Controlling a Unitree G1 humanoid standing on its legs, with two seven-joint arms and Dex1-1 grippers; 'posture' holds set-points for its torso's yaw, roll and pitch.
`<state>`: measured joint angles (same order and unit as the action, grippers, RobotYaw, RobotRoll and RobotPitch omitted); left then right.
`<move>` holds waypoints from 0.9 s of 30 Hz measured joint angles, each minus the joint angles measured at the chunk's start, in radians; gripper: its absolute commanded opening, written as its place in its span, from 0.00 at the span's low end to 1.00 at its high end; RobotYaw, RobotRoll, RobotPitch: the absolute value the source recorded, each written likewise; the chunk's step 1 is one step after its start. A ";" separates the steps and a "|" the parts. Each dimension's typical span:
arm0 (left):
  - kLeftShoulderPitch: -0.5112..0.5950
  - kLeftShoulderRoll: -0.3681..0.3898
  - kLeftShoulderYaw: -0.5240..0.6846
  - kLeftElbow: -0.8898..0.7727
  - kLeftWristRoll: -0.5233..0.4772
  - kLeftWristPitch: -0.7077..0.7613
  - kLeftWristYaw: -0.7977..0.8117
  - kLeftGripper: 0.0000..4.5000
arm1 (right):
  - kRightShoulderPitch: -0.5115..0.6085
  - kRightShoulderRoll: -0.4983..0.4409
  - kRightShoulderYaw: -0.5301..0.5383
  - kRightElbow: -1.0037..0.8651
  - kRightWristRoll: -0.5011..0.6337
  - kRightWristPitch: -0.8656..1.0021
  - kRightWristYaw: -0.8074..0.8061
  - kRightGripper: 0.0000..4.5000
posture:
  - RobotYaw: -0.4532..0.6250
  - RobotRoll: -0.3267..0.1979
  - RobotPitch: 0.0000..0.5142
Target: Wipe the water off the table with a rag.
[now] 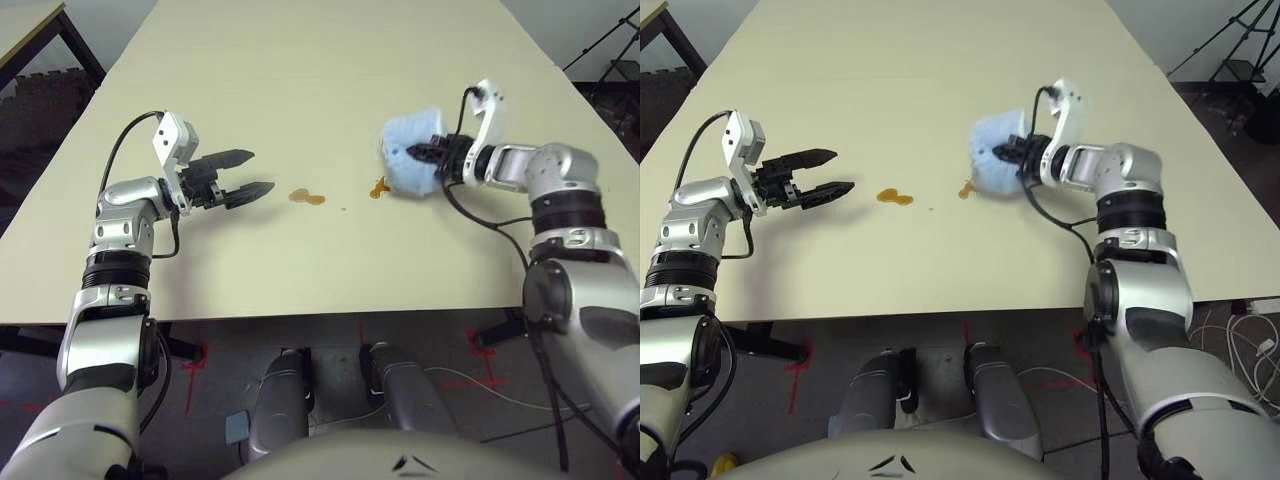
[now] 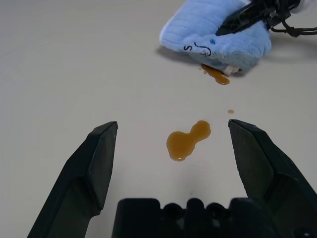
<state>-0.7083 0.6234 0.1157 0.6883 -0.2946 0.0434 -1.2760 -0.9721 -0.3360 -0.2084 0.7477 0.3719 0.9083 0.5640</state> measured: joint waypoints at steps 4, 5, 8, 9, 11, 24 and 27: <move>0.001 0.001 0.000 0.000 0.000 -0.001 0.002 1.00 | 0.023 0.042 0.024 -0.008 -0.011 -0.007 -0.002 0.00 | 0.25 0.62 0.24; 0.001 0.001 0.000 0.000 0.000 -0.001 0.003 1.00 | 0.035 0.055 0.034 -0.021 -0.010 0.004 0.000 0.00 | 0.25 0.62 0.24; 0.004 0.003 0.001 -0.001 0.000 -0.001 0.007 1.00 | 0.101 0.111 0.045 -0.152 0.017 0.094 -0.003 0.00 | 0.25 0.62 0.25; 0.005 0.003 0.001 -0.001 0.000 -0.002 0.008 1.00 | 0.133 0.132 0.047 -0.212 0.032 0.134 -0.006 0.00 | 0.25 0.62 0.25; 0.006 0.004 0.001 -0.001 0.000 -0.002 0.010 1.00 | 0.171 0.159 0.052 -0.291 0.049 0.186 -0.015 0.00 | 0.25 0.62 0.25; 0.015 0.005 0.001 -0.006 0.000 -0.002 0.017 1.00 | 0.103 0.102 0.008 -0.173 0.039 0.098 -0.116 0.00 | 0.25 0.62 0.26; 0.015 0.012 0.002 -0.003 0.000 -0.004 0.017 1.00 | 0.051 0.064 -0.013 -0.093 0.025 0.037 -0.137 0.00 | 0.25 0.62 0.26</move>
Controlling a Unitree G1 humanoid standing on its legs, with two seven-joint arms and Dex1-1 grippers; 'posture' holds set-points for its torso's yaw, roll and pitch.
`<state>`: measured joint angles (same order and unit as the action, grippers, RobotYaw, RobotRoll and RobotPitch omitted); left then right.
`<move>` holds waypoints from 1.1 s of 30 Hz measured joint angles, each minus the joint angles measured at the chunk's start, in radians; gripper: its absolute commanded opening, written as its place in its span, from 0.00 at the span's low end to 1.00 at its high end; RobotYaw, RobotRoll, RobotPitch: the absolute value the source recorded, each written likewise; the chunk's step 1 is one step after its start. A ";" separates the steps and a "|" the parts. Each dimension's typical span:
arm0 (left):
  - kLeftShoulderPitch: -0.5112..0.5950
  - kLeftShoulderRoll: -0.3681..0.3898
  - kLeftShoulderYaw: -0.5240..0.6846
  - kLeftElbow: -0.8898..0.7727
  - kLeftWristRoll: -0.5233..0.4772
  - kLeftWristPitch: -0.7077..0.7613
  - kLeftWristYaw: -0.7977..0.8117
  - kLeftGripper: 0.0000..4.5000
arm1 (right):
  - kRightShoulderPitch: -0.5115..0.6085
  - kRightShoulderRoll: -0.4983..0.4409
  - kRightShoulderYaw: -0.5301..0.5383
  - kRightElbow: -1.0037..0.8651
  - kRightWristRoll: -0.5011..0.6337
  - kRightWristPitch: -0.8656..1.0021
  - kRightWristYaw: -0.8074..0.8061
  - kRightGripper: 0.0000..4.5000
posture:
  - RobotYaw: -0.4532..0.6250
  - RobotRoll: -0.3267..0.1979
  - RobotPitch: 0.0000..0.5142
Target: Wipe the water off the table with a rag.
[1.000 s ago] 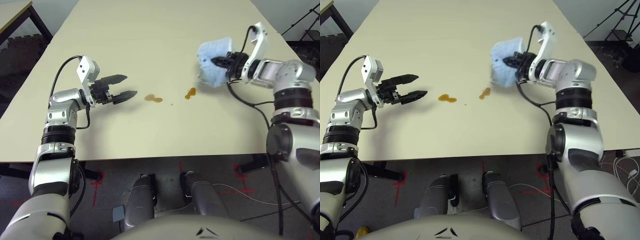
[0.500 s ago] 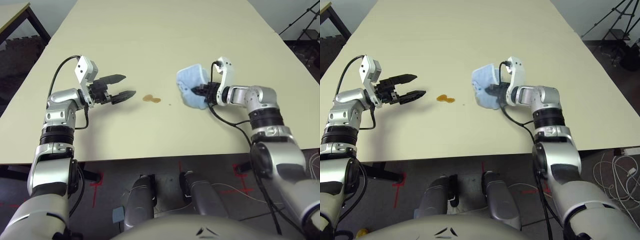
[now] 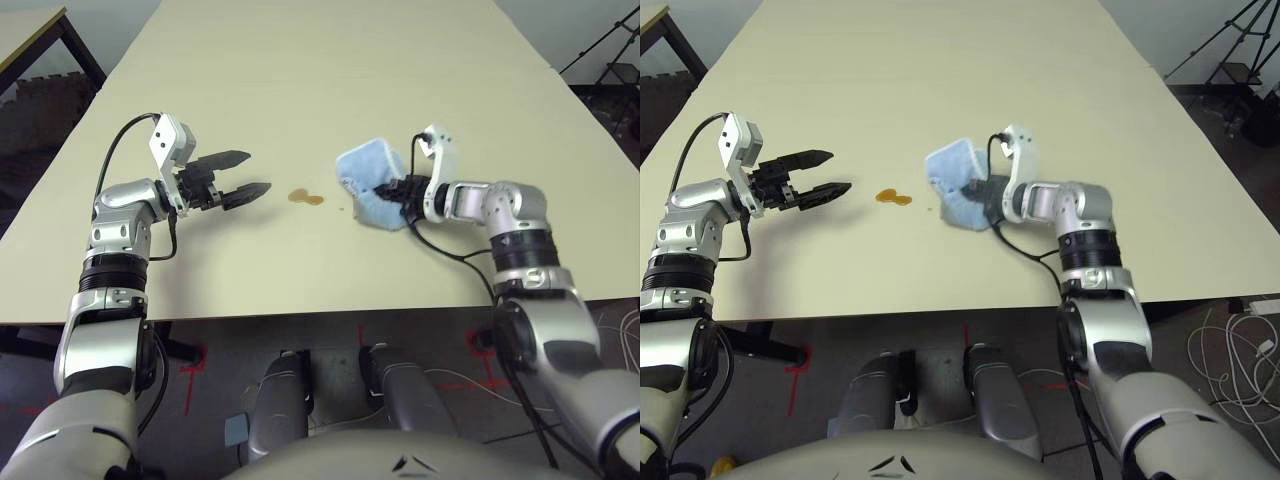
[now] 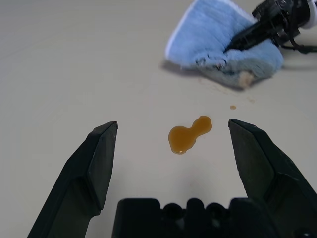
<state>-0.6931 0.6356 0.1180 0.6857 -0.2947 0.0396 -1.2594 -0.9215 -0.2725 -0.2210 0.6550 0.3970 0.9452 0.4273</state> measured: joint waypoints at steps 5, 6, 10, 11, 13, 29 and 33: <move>0.000 0.017 0.009 0.009 0.000 -0.007 -0.003 1.00 | -0.036 0.003 -0.018 0.048 -0.002 -0.023 -0.005 0.00 | 0.25 0.62 0.27; 0.000 0.017 0.010 0.009 0.000 -0.007 -0.005 1.00 | -0.036 0.019 -0.020 0.048 -0.001 -0.020 -0.007 0.00 | 0.26 0.62 0.27; 0.005 0.018 0.013 0.006 -0.001 -0.005 -0.018 1.00 | -0.037 0.094 -0.024 0.041 0.008 0.003 -0.028 0.00 | 0.26 0.62 0.28; 0.010 0.019 0.015 0.004 -0.001 -0.003 -0.023 1.00 | -0.037 0.113 -0.025 0.035 0.010 0.008 -0.036 0.00 | 0.26 0.62 0.29; 0.020 0.022 0.019 -0.001 -0.003 0.003 -0.030 1.00 | -0.038 0.146 -0.024 0.024 0.012 0.018 -0.047 0.00 | 0.27 0.62 0.29; 0.116 0.033 0.022 -0.126 -0.045 0.083 -0.052 1.00 | -0.041 0.403 0.057 -0.036 0.020 0.080 -0.131 0.00 | 0.29 0.62 0.32; 0.124 0.033 0.022 -0.131 -0.049 0.092 -0.051 1.00 | -0.040 0.405 0.092 -0.041 0.022 0.087 -0.132 0.00 | 0.30 0.62 0.32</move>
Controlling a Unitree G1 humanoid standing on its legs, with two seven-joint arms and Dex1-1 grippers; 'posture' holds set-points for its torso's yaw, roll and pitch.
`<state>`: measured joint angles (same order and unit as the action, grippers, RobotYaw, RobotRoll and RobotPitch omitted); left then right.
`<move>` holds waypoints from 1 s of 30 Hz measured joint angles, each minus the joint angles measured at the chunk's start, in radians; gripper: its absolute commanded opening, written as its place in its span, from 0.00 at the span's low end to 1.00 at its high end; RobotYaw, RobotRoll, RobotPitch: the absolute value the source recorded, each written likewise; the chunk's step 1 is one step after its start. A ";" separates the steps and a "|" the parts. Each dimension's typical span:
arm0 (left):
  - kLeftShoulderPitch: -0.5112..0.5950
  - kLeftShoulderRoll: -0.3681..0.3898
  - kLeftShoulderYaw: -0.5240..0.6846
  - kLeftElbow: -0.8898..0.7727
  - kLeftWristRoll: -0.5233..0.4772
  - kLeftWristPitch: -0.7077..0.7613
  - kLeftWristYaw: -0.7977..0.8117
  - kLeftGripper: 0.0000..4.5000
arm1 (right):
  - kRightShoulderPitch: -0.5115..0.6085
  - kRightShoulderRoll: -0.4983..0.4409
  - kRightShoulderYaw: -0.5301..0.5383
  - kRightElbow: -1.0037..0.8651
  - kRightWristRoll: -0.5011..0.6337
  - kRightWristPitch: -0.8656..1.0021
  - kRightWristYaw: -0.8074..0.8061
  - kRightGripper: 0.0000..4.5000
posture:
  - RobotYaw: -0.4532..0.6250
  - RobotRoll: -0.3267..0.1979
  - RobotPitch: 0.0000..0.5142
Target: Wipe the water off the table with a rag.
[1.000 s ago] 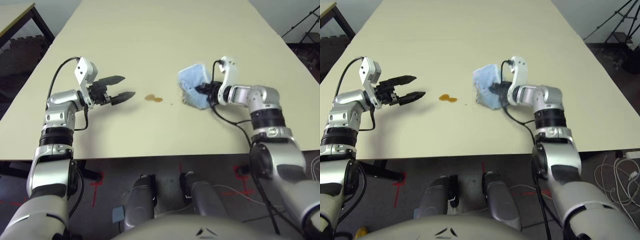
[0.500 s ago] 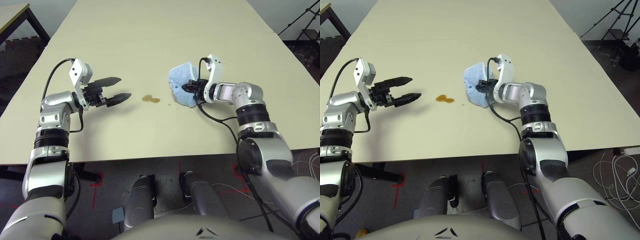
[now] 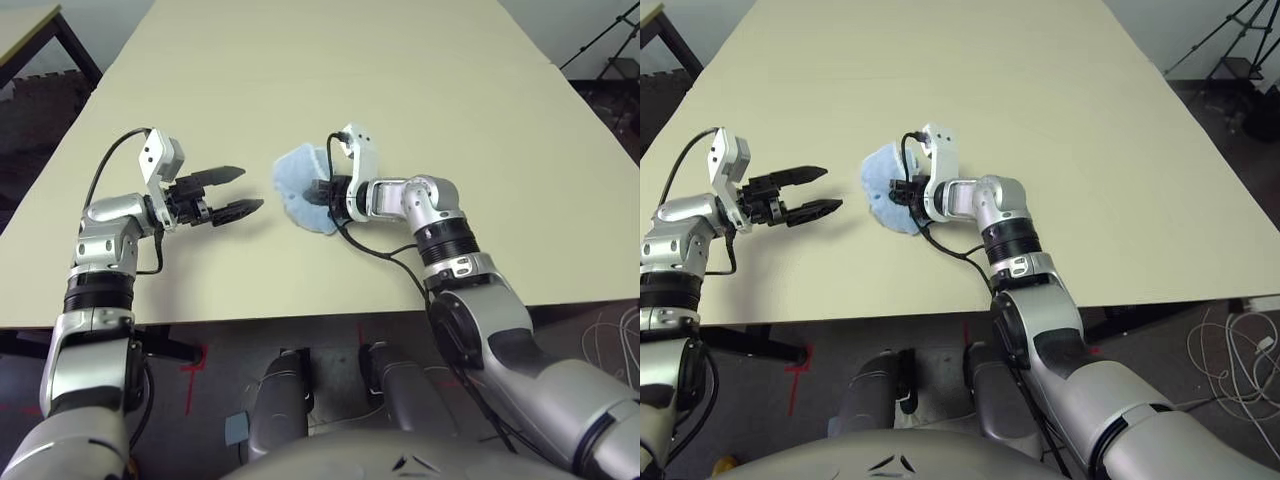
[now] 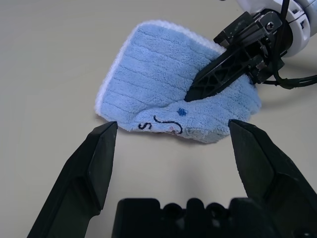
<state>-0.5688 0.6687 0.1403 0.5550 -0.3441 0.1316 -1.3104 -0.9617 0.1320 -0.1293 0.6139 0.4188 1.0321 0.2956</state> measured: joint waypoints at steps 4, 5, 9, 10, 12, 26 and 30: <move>0.000 0.000 0.000 -0.016 -0.009 0.002 0.003 1.00 | 0.000 -0.001 0.005 0.006 0.000 -0.022 0.000 0.00 | 0.30 0.62 0.31; 0.000 0.000 0.000 -0.021 -0.009 0.002 0.004 1.00 | 0.000 -0.002 0.003 0.013 0.000 -0.031 0.000 0.00 | 0.30 0.62 0.31; 0.000 0.000 0.000 -0.027 -0.010 0.002 0.010 1.00 | -0.006 -0.023 -0.021 0.055 0.000 -0.067 -0.007 0.00 | 0.30 0.62 0.30; 0.000 0.000 0.000 -0.027 -0.010 0.002 0.010 1.00 | -0.011 -0.034 -0.024 0.065 0.000 -0.073 -0.006 0.00 | 0.29 0.62 0.30; -0.001 0.000 0.000 -0.027 -0.010 0.001 0.011 1.00 | -0.028 -0.088 -0.036 0.100 -0.002 -0.096 -0.004 0.00 | 0.29 0.62 0.30; -0.048 -0.006 -0.003 0.041 -0.007 -0.028 0.019 1.00 | -0.082 -0.226 -0.091 0.193 -0.011 -0.146 0.000 0.00 | 0.27 0.62 0.29; -0.049 -0.002 -0.003 0.054 -0.007 -0.032 0.007 1.00 | -0.050 -0.130 -0.080 0.087 0.008 -0.064 -0.014 0.00 | 0.27 0.62 0.30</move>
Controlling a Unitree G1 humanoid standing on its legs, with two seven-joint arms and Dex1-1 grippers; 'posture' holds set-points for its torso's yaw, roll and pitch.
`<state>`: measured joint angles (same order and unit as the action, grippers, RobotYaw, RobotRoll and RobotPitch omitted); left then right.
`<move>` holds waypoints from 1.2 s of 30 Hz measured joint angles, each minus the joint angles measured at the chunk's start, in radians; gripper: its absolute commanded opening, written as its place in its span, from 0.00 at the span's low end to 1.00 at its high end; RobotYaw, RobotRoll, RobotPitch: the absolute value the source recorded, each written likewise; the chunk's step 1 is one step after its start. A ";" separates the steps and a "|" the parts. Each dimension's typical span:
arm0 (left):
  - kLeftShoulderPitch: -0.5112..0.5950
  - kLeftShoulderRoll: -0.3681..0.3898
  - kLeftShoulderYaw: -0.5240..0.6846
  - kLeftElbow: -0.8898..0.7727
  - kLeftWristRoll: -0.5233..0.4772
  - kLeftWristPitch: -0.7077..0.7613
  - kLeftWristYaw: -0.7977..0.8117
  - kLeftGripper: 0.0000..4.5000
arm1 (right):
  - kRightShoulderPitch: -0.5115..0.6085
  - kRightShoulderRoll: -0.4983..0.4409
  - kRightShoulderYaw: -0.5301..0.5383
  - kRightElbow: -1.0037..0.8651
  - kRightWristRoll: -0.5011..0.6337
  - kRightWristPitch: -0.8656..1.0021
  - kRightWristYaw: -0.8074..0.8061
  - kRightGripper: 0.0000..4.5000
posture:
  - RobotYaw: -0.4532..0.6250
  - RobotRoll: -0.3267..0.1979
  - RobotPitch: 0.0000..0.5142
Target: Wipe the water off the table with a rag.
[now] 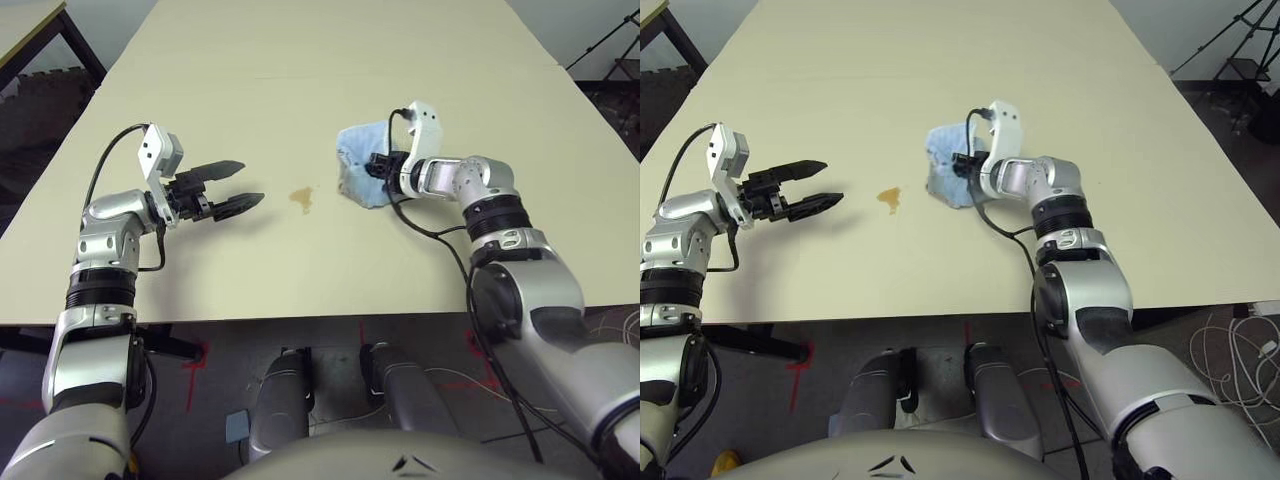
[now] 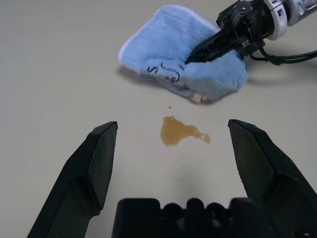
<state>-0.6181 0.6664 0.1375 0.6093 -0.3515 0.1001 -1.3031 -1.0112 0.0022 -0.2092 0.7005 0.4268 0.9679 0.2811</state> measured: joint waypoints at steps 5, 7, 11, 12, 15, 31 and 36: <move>0.002 0.019 0.009 0.000 -0.005 0.006 -0.009 1.00 | 0.055 0.108 0.010 -0.114 0.006 0.080 -0.029 0.00 | 0.29 0.62 0.32; 0.004 0.021 0.016 -0.002 -0.012 0.017 -0.009 1.00 | 0.073 0.125 0.046 -0.159 0.022 0.134 -0.032 0.00 | 0.29 0.62 0.32; 0.016 0.036 0.041 -0.005 -0.023 0.030 -0.009 1.00 | 0.121 0.124 0.086 -0.252 0.039 0.209 -0.032 0.00 | 0.30 0.62 0.32; 0.018 0.043 0.045 -0.009 -0.028 0.037 -0.009 1.00 | 0.141 0.124 0.100 -0.289 0.048 0.237 -0.029 0.00 | 0.30 0.62 0.32; 0.019 0.046 0.052 -0.012 -0.039 0.045 -0.009 1.00 | 0.182 0.120 0.139 -0.358 0.067 0.296 -0.013 0.00 | 0.30 0.62 0.32; 0.014 0.038 0.051 -0.005 -0.039 0.036 -0.004 1.00 | 0.009 0.031 0.044 -0.043 0.009 0.029 -0.064 0.00 | 0.28 0.62 0.29; -0.011 0.024 0.045 0.001 -0.037 0.024 -0.001 1.00 | -0.042 -0.038 -0.007 0.050 -0.005 -0.056 -0.074 0.00 | 0.27 0.62 0.28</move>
<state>-0.6291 0.6902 0.1827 0.6102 -0.3884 0.1236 -1.3040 -1.0536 -0.0360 -0.2158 0.7507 0.4219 0.9123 0.2068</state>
